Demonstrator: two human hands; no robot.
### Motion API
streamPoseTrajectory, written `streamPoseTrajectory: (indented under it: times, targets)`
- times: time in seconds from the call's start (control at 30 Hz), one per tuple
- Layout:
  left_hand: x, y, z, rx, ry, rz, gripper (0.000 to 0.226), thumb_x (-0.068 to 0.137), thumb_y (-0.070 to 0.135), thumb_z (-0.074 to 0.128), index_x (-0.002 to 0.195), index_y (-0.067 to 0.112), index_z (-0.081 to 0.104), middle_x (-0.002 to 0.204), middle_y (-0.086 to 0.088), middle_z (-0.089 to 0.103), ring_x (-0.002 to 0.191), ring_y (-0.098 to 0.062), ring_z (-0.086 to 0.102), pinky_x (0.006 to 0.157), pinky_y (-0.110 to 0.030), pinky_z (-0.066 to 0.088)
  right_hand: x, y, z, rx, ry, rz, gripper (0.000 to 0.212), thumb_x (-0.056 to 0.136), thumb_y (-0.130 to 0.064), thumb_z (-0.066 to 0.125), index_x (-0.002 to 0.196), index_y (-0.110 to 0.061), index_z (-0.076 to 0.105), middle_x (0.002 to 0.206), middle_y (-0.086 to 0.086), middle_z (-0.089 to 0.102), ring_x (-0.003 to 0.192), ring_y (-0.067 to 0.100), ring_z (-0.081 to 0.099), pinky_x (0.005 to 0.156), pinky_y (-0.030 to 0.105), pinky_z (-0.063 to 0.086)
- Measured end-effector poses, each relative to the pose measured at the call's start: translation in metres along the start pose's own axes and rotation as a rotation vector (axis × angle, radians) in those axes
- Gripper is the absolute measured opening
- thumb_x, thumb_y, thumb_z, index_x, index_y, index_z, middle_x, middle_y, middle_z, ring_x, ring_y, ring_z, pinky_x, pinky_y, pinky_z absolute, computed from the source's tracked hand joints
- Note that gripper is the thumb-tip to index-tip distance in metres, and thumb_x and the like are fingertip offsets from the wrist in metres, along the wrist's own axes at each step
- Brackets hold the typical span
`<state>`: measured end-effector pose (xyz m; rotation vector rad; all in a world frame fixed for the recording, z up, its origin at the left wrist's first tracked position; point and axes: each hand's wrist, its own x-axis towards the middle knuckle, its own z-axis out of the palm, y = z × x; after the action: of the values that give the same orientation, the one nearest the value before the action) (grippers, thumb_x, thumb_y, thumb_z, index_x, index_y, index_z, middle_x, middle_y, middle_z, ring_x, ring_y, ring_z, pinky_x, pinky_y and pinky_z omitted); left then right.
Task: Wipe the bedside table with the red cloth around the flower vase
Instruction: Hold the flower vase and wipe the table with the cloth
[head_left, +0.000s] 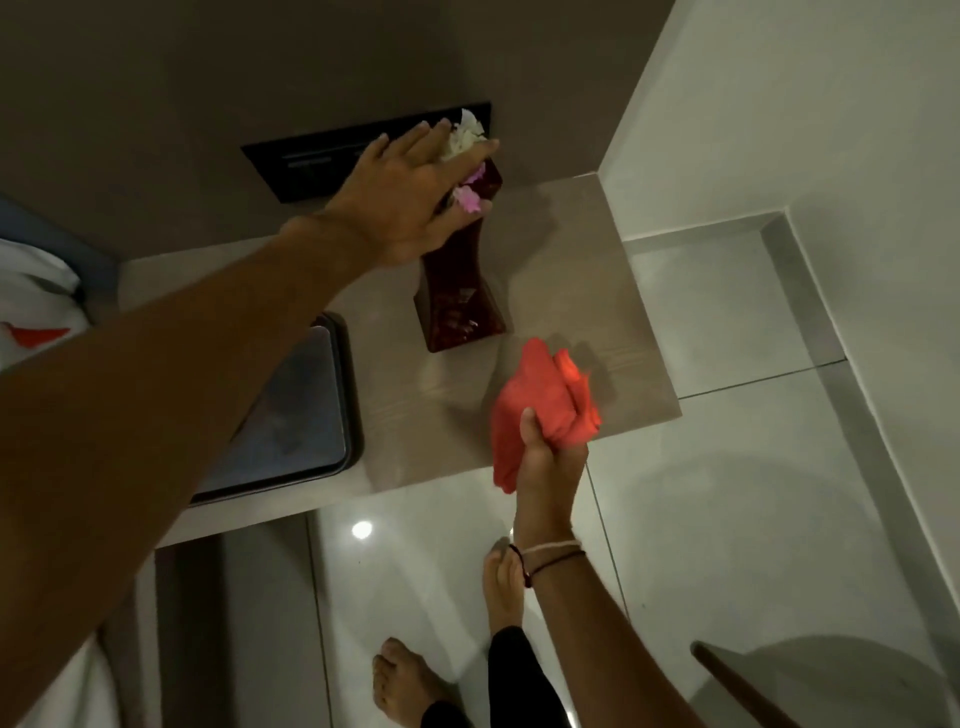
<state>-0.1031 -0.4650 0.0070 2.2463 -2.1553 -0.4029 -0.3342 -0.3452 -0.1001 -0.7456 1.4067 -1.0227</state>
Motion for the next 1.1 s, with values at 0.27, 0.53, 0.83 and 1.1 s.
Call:
streamPoseTrajectory:
  times: [0.27,0.53,0.83,1.1]
  targets:
    - [0.004,-0.005,0.004,-0.023,0.031,-0.006,0.065,0.102,0.053,0.038,0.161,0.038,0.016,0.171,-0.014,0.015,0.159,-0.034,0.013,0.127,-0.058,0.014,0.052,-0.010,0.101,-0.626,0.029,-0.604,0.069,0.090,-0.007,0.050,0.157,-0.014,0.033,0.163,0.027,0.027,0.153,0.033,0.026,0.125,0.049,0.028]
    - [0.014,-0.014,0.006,-0.064,0.029,0.002,0.066,0.101,0.057,0.038,0.160,0.039,0.016,0.171,-0.014,0.017,0.159,-0.034,0.014,0.125,-0.059,0.013,0.067,0.045,0.092,-1.375,-0.085,-0.902,0.060,0.106,-0.044,0.033,0.160,-0.022,0.022,0.164,0.026,0.031,0.152,0.042,0.030,0.116,0.060,0.036]
    - [0.003,-0.005,0.006,-0.029,-0.006,0.030,0.067,0.101,0.059,0.034,0.160,0.040,0.011,0.172,-0.014,0.008,0.160,-0.034,0.006,0.127,-0.062,0.008,0.020,0.068,0.049,-1.406,-0.611,-0.893,0.069,0.089,-0.016,0.065,0.154,-0.021,0.042,0.163,0.017,0.036,0.152,0.039,0.030,0.119,0.064,0.032]
    - [0.009,-0.008,0.001,-0.045,-0.012,0.005,0.066,0.102,0.057,0.036,0.161,0.039,0.010,0.172,-0.016,0.010,0.159,-0.035,0.008,0.126,-0.061,0.008,0.011,0.016,0.035,-0.307,-0.064,-0.381,0.059,0.098,-0.005,0.048,0.153,-0.021,0.034,0.147,0.000,0.054,0.132,-0.003,0.054,0.102,0.010,0.046]
